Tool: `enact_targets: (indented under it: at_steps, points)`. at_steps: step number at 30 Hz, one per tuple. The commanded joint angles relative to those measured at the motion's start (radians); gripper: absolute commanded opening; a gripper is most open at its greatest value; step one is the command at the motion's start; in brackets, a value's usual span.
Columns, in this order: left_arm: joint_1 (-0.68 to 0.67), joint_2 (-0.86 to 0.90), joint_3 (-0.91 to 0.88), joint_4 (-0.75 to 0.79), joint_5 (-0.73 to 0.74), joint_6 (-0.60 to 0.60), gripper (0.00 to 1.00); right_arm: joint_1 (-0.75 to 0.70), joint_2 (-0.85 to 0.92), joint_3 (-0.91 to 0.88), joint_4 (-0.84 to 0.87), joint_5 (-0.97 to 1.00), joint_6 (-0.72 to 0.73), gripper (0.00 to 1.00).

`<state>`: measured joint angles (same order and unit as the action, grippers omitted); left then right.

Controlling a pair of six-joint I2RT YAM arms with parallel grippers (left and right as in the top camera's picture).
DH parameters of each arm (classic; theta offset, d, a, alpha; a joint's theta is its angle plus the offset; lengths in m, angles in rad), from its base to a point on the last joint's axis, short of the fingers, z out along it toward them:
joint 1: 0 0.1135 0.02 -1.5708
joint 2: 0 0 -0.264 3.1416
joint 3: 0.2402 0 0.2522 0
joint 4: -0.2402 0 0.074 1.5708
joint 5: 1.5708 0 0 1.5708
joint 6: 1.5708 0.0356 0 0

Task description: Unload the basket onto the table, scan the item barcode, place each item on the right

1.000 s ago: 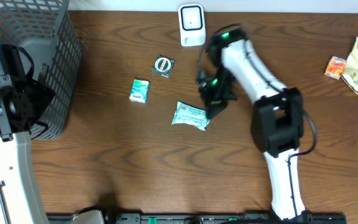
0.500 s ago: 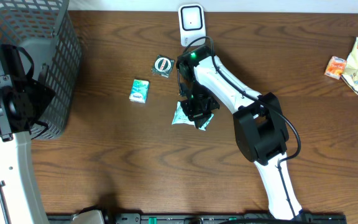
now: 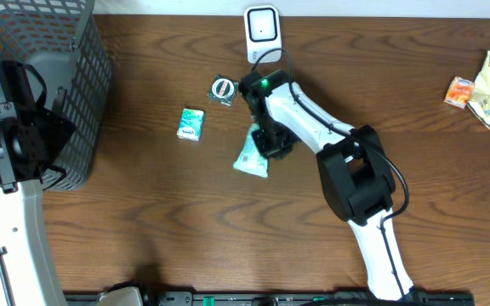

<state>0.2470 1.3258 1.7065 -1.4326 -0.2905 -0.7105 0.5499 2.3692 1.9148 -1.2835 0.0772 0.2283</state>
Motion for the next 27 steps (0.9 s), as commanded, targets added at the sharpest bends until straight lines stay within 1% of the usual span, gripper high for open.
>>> enact_targets:
  at_steps: [1,3,4,5,6,9,10,12,13,16,20,23,24,27]
  points:
    - [0.005,-0.007,-0.002,-0.002,-0.010,-0.009,0.97,-0.045,-0.002,0.097,-0.003,0.114,0.030,0.12]
    - [0.005,-0.007,-0.002,-0.002,-0.010,-0.009,0.98,-0.059,-0.002,0.157,-0.032,0.019,0.029,0.18]
    - [0.005,-0.007,-0.002,-0.002,-0.010,-0.009,0.98,-0.067,-0.002,0.184,-0.047,-0.062,0.025,0.29]
    - [0.005,-0.007,-0.002,-0.002,-0.010,-0.009,0.98,-0.072,-0.002,0.188,-0.049,-0.109,0.016,0.32]
    - [0.005,-0.007,-0.002,-0.002,-0.010,-0.009,0.98,-0.075,-0.002,0.187,-0.048,-0.150,0.006,0.38]
    - [0.005,-0.007,-0.002,-0.002,-0.010,-0.009,0.98,-0.090,-0.002,0.159,-0.006,-0.265,0.000,0.39]
    - [0.005,-0.007,-0.002,-0.002,-0.010,-0.009,0.98,-0.095,-0.002,0.151,0.011,-0.298,0.000,0.45]
    - [0.005,-0.007,-0.002,-0.002,-0.010,-0.009,0.98,-0.105,-0.002,0.130,0.045,-0.371,-0.001,0.80]
    - [0.005,-0.007,-0.002,-0.002,-0.010,-0.009,0.98,-0.111,-0.002,0.119,0.058,-0.401,-0.001,0.84]
    - [0.005,-0.007,-0.002,-0.002,-0.010,-0.009,0.98,-0.137,-0.002,0.093,0.079,-0.493,-0.002,0.87]
    - [0.005,-0.007,-0.002,-0.002,-0.010,-0.009,0.98,-0.182,-0.002,0.072,0.063,-0.637,-0.058,0.86]
    - [0.005,-0.007,-0.002,-0.002,-0.010,-0.009,0.98,-0.196,-0.002,0.047,0.047,-0.672,-0.088,0.83]
    - [0.005,-0.007,-0.002,-0.002,-0.010,-0.009,0.97,-0.196,-0.002,0.009,0.064,-0.680,-0.087,0.80]
    - [0.005,-0.007,-0.002,-0.002,-0.010,-0.009,0.98,-0.193,-0.002,-0.061,0.130,-0.753,-0.083,0.77]
